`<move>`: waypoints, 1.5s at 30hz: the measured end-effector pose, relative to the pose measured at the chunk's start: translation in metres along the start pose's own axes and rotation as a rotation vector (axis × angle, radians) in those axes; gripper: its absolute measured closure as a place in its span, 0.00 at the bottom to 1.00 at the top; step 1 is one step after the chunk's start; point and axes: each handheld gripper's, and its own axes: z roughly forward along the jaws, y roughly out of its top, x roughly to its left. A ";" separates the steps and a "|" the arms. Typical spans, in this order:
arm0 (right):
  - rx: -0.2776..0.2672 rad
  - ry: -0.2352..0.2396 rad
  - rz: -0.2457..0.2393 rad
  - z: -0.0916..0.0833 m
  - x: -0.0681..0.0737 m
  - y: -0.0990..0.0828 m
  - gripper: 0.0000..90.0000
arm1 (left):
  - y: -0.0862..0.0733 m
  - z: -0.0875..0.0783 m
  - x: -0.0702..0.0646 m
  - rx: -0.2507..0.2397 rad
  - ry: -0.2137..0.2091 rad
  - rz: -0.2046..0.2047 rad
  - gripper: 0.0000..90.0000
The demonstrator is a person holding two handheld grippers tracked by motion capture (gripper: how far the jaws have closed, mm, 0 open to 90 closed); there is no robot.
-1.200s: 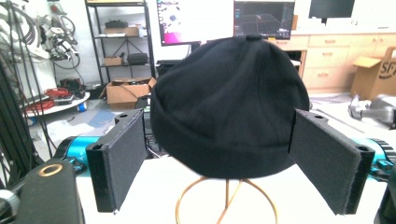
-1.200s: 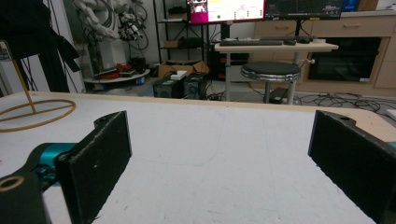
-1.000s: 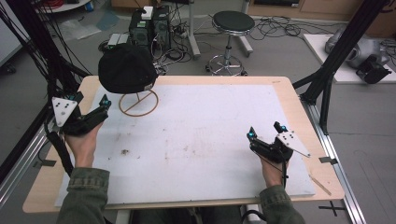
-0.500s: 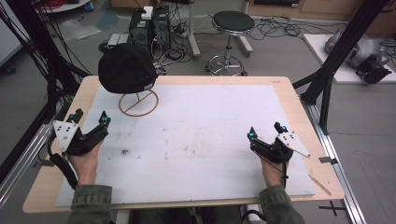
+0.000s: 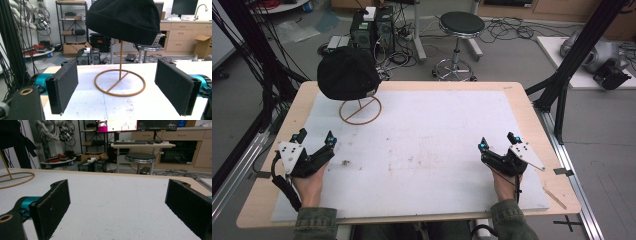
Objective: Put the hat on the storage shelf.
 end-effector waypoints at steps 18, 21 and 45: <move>0.000 0.000 -0.004 0.000 -0.001 0.000 0.06 | -0.006 -0.002 0.000 0.039 -0.006 0.040 0.21; 0.000 -0.002 0.000 0.000 0.000 0.000 0.06 | -0.006 -0.002 0.001 0.043 -0.004 0.044 0.21; -0.001 -0.014 -0.005 -0.002 -0.003 0.000 0.06 | -0.004 0.001 -0.001 0.081 -0.029 0.010 0.21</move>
